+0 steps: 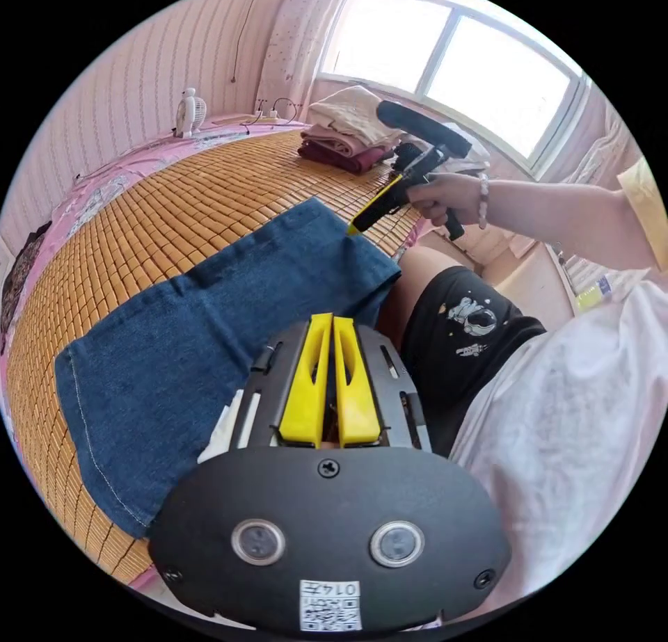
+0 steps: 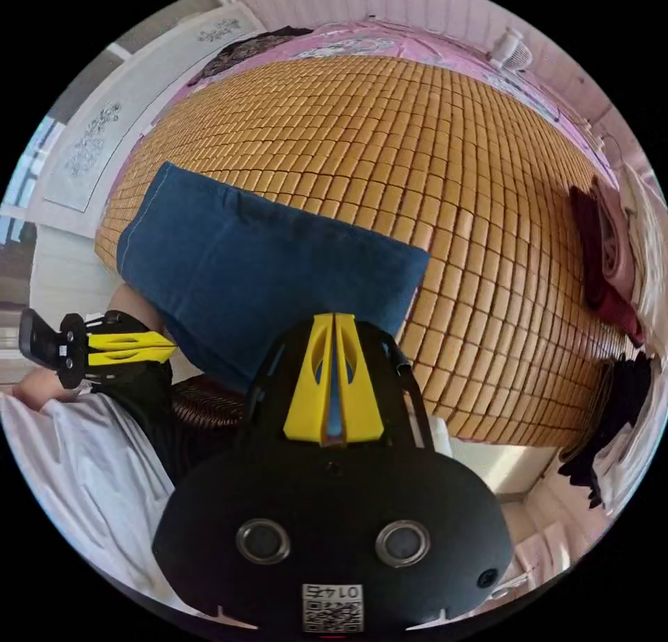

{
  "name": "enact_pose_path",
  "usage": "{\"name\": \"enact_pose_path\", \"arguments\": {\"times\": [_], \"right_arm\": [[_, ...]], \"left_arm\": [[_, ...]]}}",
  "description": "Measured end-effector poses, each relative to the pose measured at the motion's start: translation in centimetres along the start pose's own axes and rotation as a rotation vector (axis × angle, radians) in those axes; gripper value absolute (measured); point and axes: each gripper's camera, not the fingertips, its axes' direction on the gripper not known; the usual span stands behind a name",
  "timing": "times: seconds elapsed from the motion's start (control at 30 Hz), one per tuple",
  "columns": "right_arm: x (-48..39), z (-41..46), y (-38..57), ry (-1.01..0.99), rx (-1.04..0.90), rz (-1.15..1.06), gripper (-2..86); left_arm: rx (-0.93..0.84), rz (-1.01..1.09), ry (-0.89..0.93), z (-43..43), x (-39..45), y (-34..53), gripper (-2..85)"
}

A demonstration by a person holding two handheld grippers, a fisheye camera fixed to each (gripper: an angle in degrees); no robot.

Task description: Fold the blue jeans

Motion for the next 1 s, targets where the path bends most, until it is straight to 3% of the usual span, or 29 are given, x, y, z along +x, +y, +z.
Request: {"name": "enact_pose_path", "arguments": {"times": [0.07, 0.17, 0.3, 0.37, 0.5, 0.63, 0.67, 0.8, 0.9, 1.0], "right_arm": [[5.5, -0.7, 5.4, -0.111, 0.010, 0.147, 9.4], [9.7, 0.6, 9.6, -0.283, -0.070, 0.216, 15.3], [12.8, 2.6, 12.3, -0.430, -0.111, 0.271, 12.7], [14.4, 3.4, 13.6, -0.572, -0.084, 0.285, 7.2], [14.5, 0.5, 15.7, -0.525, 0.028, 0.201, 3.5], [14.2, -4.4, 18.0, -0.658, 0.226, 0.092, 3.2], [13.9, -5.3, 18.5, -0.686, 0.260, 0.057, 3.4], [14.4, -6.6, 20.0, -0.571, 0.264, -0.028, 4.5], [19.4, -5.6, 22.5, -0.674, 0.367, 0.125, 5.0], [23.4, -2.3, 23.9, -0.701, 0.334, 0.327, 18.6]], "left_arm": [[0.016, 0.021, 0.003, 0.1, 1.0, -0.7, 4.8], [-0.020, 0.037, 0.022, 0.8, 2.4, -1.8, 8.4], [-0.036, 0.074, 0.032, 0.9, 4.7, -3.0, 11.9], [-0.042, 0.116, 0.008, 1.0, 5.8, -3.3, 13.2], [-0.068, 0.171, -0.036, 1.3, 7.9, -4.4, 17.0], [-0.036, 0.209, -0.063, 1.2, 9.4, -4.9, 11.3], [-0.025, 0.191, -0.148, 1.0, 9.7, -4.7, 8.7], [-0.072, 0.213, -0.179, 0.5, 9.4, -3.4, 4.4], [-0.073, 0.186, -0.097, -0.2, 8.4, -2.1, 4.1], [-0.061, 0.196, -0.095, -1.0, 8.3, -0.7, 4.1]]}}
